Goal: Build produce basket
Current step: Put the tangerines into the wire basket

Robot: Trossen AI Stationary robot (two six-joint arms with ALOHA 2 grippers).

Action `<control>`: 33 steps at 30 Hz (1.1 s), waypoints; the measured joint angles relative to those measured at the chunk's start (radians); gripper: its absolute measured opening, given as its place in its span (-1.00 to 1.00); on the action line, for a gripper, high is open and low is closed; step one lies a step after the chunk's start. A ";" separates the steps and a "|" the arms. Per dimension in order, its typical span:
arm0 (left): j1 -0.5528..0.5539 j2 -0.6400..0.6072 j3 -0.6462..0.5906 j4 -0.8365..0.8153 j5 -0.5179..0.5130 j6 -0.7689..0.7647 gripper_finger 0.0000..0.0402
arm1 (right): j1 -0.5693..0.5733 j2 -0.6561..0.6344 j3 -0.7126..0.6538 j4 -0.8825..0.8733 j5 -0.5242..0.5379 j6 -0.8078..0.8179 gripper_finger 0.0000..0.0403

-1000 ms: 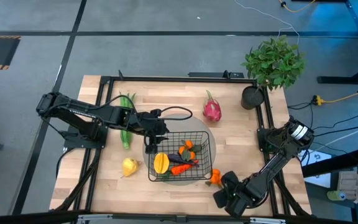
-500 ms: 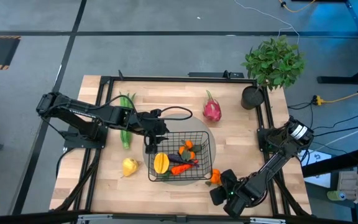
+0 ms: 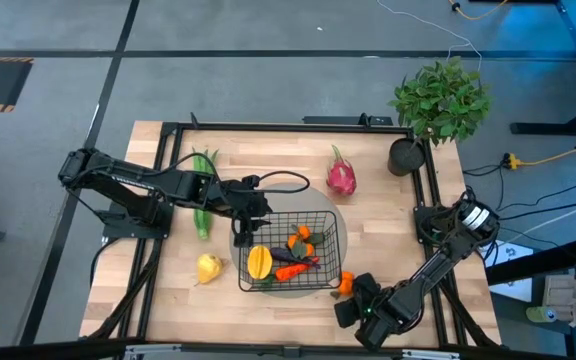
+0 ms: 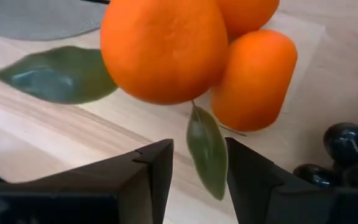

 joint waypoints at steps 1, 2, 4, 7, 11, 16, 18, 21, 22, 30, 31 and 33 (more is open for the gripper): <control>0.000 0.000 0.000 0.000 0.000 0.000 -0.31 | 0.000 0.000 0.000 0.000 0.001 0.012 -0.35; 0.000 0.000 0.000 0.000 0.000 0.000 -0.31 | 0.000 0.000 0.000 -0.001 0.002 0.025 -0.35; 0.000 0.000 0.000 0.000 0.000 0.000 -0.31 | 0.000 0.000 0.000 -0.006 0.016 0.053 -0.35; 0.000 0.000 0.000 0.000 0.000 0.000 -0.31 | 0.000 0.000 0.000 -0.012 0.040 0.100 -0.35; 0.000 0.000 0.000 0.000 0.000 0.000 -0.31 | 0.000 0.000 0.000 -0.016 0.043 0.126 -0.35; 0.000 0.000 0.000 0.000 0.000 0.001 -0.31 | 0.000 0.000 0.000 -0.027 0.043 0.151 -0.35; 0.000 0.000 0.000 0.000 0.000 0.001 -0.31 | 0.000 0.000 0.000 -0.035 0.043 0.152 -0.35; 0.000 0.000 0.000 0.000 0.000 0.001 -0.31 | 0.000 0.000 0.000 -0.039 0.044 0.151 -0.35; 0.000 0.000 0.000 0.000 0.000 0.001 -0.31 | 0.000 0.000 0.000 -0.040 0.044 0.151 -0.35; 0.000 0.000 0.000 0.000 0.000 0.001 -0.31 | 0.001 0.000 0.000 -0.063 0.044 0.150 -0.56; 0.000 0.000 0.000 0.000 0.000 0.001 -0.31 | 0.001 0.000 0.000 -0.068 0.044 0.150 -0.64; 0.000 0.006 0.000 0.004 0.000 0.001 -0.31 | 0.001 0.000 0.000 -0.078 0.044 0.147 -0.83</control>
